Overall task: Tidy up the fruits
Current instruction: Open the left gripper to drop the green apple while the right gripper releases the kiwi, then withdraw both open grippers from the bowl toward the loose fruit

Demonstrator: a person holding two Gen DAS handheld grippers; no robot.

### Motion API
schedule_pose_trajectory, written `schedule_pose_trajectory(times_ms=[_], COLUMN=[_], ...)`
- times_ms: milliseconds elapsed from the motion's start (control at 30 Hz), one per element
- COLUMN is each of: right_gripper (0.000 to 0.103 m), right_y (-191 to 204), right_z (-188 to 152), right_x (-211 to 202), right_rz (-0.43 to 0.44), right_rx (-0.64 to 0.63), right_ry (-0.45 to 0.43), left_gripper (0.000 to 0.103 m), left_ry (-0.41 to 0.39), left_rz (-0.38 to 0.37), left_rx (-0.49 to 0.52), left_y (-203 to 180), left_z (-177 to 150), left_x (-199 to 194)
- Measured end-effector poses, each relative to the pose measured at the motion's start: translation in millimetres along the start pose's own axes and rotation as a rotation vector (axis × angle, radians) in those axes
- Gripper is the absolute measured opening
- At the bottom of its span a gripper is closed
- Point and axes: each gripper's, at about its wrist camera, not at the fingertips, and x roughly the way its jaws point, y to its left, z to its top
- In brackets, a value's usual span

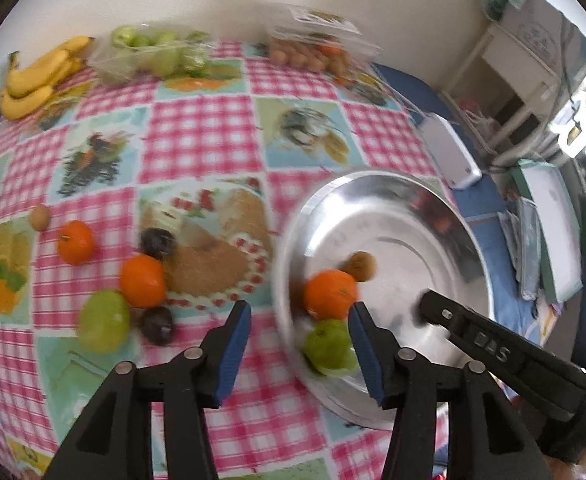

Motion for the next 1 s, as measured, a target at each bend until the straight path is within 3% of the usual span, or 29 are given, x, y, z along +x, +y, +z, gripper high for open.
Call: schedule_pose_trajectory(times_ms=[167, 367, 567, 900, 967, 1000], right_gripper=[0.026, 0.026, 0.026, 0.027, 0.033, 0.044], right_y=[2.4, 13.5, 20.7, 22.4, 22.5, 22.7], right_z=[-1.6, -6.6, -8.3, -8.7, -8.7, -8.6], right_x=[1.1, 0.7, 0.4, 1.6, 2.2, 2.5], right_rz=[-0.005, -0.006, -0.007, -0.014, -0.018, -0.022], right_rx=[-0.021, -0.061, -0.091, -0.1, -0.101, -0.102], right_ry=[0.003, -0.003, -0.011, -0.009, -0.008, -0.009], left_gripper=[0.061, 0.066, 0.07, 0.074, 0.079, 0.088], left_ry=[-0.02, -0.025, -0.028, -0.014, -0.008, -0.006], left_rz=[0.114, 0.187, 0.212, 0.212, 0.216, 0.218], left_rx=[-0.088, -0.174, -0.237, -0.221, -0.208, -0.203], left_y=[33.3, 71.9, 94.3, 91.0, 88.7, 88.2], left_z=[6.5, 7.2, 6.4, 4.5, 4.3, 4.2], left_x=[-2.8, -5.6, -8.3, -5.6, -4.0, -3.4])
